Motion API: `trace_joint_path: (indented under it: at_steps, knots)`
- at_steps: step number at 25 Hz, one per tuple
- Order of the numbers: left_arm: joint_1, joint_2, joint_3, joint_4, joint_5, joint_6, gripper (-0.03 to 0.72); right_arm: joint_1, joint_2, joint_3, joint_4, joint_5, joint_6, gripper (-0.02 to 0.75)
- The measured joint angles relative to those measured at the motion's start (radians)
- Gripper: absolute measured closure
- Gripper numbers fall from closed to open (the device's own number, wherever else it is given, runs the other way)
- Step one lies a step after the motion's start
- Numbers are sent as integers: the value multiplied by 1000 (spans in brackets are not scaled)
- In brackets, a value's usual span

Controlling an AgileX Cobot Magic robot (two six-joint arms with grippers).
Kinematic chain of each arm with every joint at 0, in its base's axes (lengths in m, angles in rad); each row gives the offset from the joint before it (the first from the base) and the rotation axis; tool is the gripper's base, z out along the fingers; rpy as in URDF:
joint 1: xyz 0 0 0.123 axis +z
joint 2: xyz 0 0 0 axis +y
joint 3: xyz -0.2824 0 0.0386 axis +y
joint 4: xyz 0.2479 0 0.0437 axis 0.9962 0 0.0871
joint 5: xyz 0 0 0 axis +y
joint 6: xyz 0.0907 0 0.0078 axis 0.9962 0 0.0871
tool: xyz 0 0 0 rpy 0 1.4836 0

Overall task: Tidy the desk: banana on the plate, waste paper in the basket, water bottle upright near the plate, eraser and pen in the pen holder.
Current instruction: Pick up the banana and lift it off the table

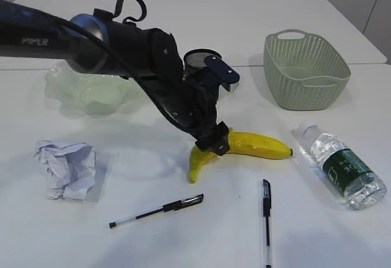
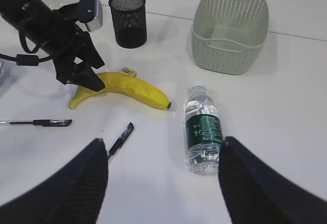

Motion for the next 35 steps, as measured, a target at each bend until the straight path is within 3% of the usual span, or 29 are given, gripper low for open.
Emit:
trace_joint_path:
  at_steps: [5,10,22,35]
  knots:
    - [0,69,-102,-13,67,2,171,0,0,0,0,13,0,236]
    - [0,114,-118,-22,77,2,201,0,0,0,-4,31,0,236]
    - [0,136,-165,-14,130,4,423,0,0,0,-13,46,0,236]
    - [0,-32,-178,3,247,-6,432,0,0,0,-28,46,0,236]
